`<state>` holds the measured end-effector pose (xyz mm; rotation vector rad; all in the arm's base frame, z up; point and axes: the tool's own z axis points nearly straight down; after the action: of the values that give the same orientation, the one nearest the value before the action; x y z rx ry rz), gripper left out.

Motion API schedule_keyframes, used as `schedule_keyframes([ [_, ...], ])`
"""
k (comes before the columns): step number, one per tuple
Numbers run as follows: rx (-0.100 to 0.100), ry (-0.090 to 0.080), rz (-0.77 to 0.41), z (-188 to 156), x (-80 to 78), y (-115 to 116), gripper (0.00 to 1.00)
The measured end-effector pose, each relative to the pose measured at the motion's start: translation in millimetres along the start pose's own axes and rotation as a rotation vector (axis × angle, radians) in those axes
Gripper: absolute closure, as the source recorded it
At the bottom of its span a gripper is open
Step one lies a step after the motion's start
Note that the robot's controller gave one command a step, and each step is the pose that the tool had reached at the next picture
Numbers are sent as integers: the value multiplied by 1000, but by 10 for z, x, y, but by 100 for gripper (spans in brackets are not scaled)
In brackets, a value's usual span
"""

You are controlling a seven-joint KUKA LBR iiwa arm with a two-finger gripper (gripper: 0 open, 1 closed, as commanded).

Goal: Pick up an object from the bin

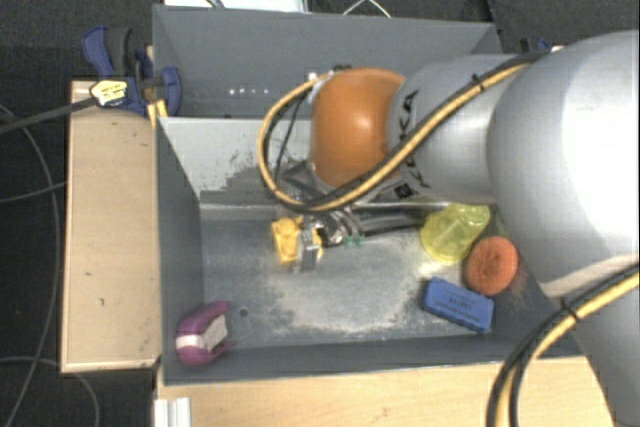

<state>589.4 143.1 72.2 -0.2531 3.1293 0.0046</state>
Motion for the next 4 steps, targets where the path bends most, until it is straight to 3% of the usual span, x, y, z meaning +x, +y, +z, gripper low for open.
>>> schedule_keyframes([
  [2, 0, 8, 2, -68, 23, -2, 100],
  [3, 1, 8, 3, -268, 25, -2, 100],
  [4, 0, 1, 3, -424, 4, 0, 100],
])
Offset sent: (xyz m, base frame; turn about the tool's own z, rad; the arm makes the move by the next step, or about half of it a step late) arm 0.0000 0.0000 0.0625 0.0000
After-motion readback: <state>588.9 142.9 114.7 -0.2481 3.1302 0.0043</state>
